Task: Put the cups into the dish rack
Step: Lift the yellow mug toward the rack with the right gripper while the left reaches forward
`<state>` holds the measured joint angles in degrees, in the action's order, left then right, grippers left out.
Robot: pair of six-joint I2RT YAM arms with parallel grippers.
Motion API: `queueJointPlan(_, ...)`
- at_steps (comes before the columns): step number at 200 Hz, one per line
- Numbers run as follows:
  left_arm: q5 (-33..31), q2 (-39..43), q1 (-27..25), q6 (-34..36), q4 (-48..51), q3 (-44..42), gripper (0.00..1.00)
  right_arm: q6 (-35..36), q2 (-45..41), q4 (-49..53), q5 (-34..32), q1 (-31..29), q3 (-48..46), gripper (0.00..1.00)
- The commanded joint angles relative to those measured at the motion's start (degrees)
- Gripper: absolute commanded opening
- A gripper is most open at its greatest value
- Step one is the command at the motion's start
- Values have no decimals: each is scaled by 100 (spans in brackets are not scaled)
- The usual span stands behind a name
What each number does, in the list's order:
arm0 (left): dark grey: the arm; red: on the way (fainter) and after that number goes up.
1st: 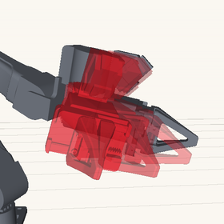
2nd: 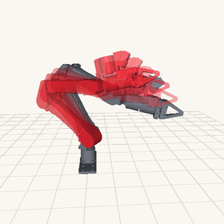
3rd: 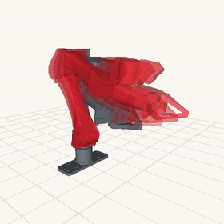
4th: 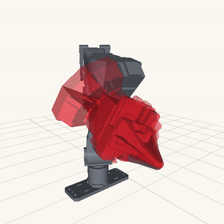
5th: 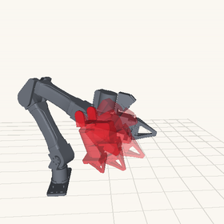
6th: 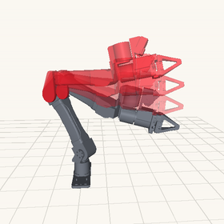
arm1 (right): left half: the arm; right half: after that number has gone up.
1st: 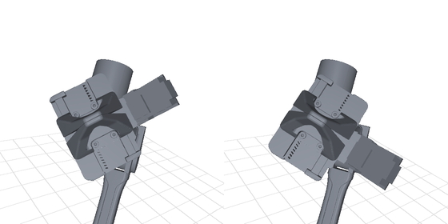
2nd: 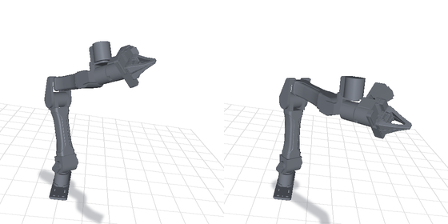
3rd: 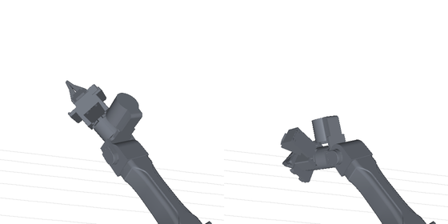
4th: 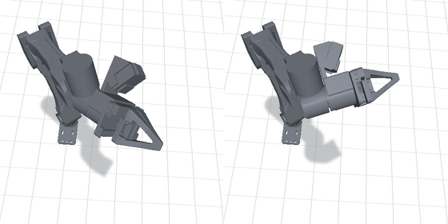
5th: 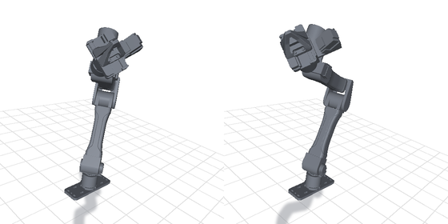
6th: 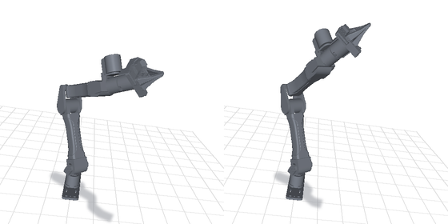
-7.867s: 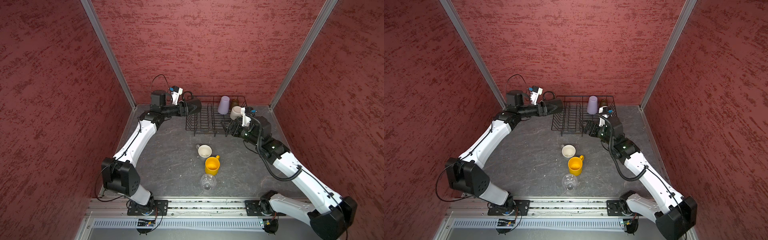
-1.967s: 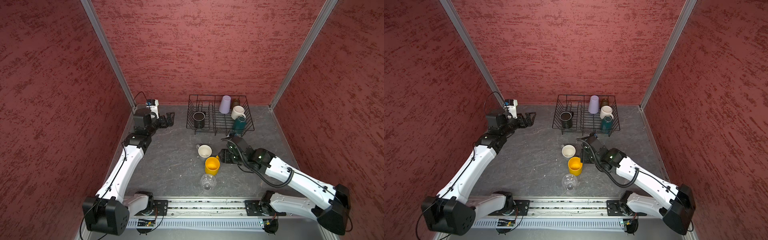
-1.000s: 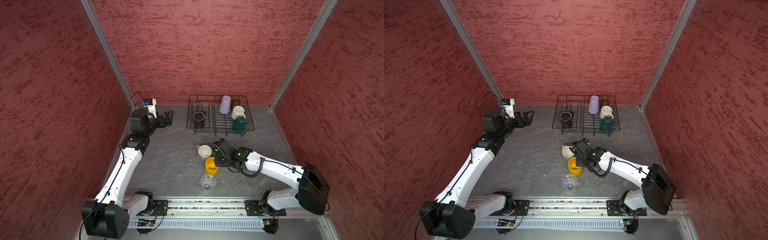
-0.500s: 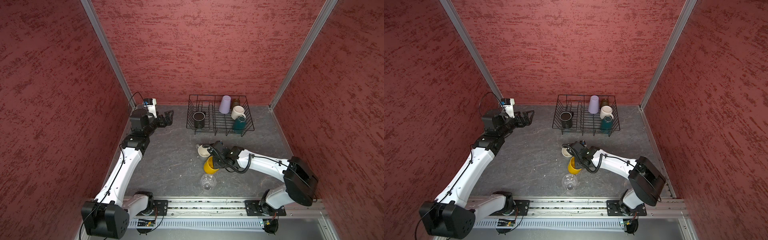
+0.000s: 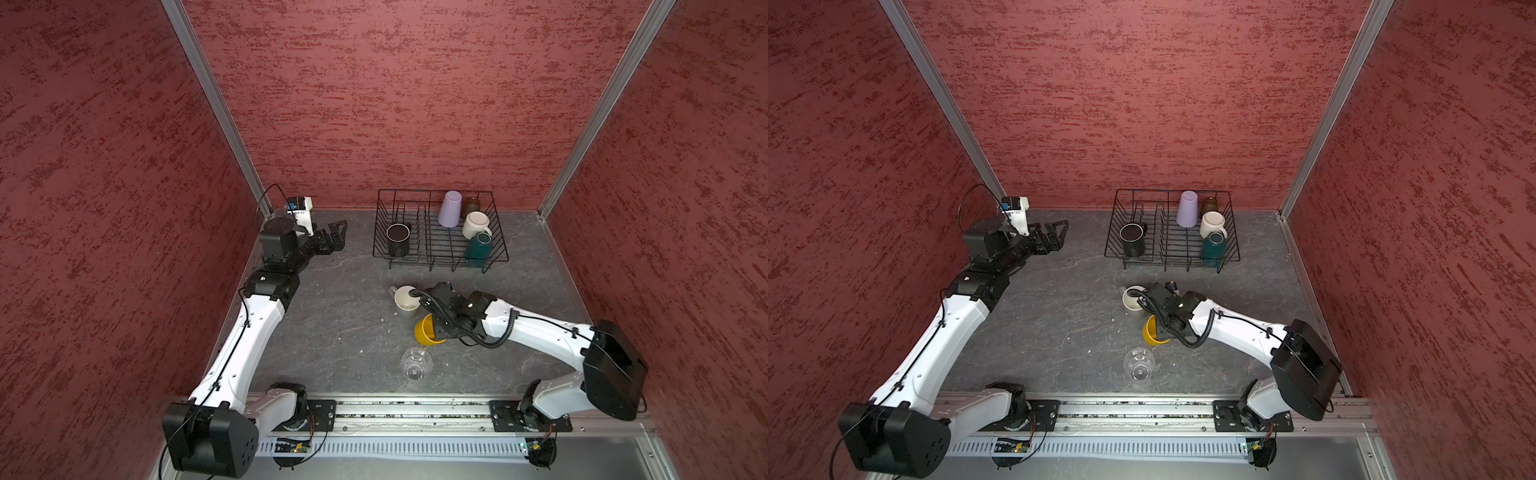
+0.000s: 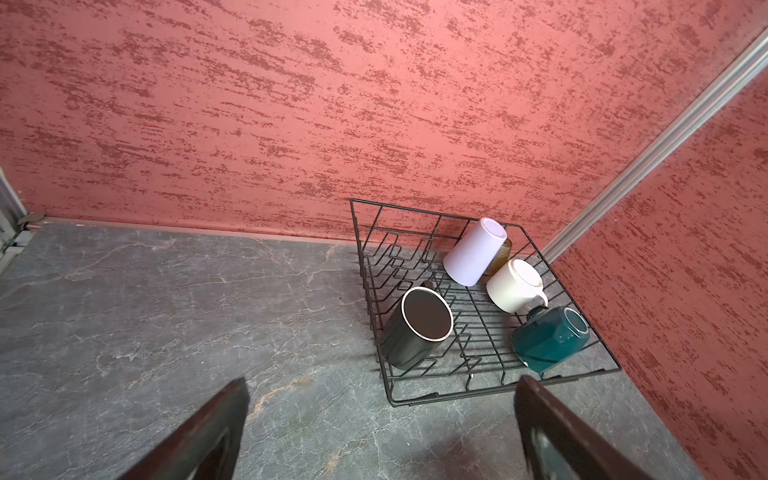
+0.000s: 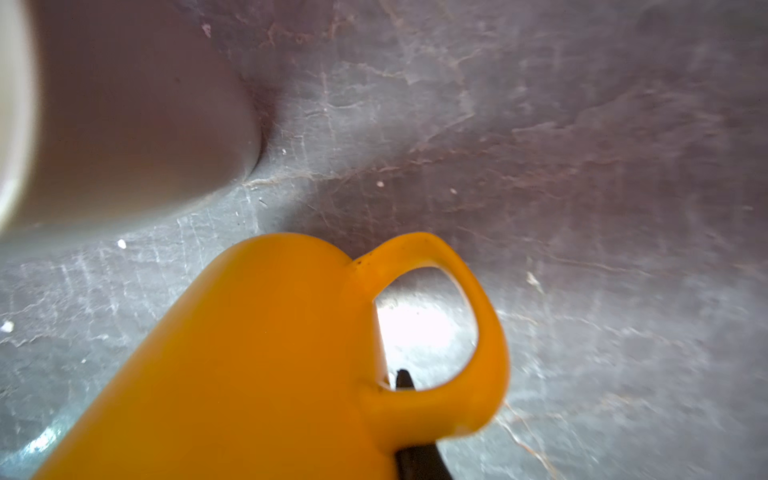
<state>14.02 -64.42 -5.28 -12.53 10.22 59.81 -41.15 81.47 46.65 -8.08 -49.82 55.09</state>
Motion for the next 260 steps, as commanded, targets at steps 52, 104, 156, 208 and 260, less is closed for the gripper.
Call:
queueJointPlan(52, 498, 114, 131, -153, -356, -146, 100, -195, -2035, -48, 111, 764, -306, 0)
queueJointPlan(104, 1416, -149, 135, -369, -249, 115, 100, -198, -2625, -1738, 1186, 1717, -633, 0)
queueJointPlan(156, 3378, -823, 310, -1825, -949, 164, 99, 140, -2391, -3224, 1795, 2298, -225, 0)
queueJointPlan(208, 5096, -1203, 284, -4048, -3195, -238, 98, 985, -1838, -3912, 2526, 2402, 277, 0)
queueJointPlan(260, 5700, -1430, -61, -4382, -3261, -47, 99, 1592, -1484, -4432, 3451, 2403, 577, 0)
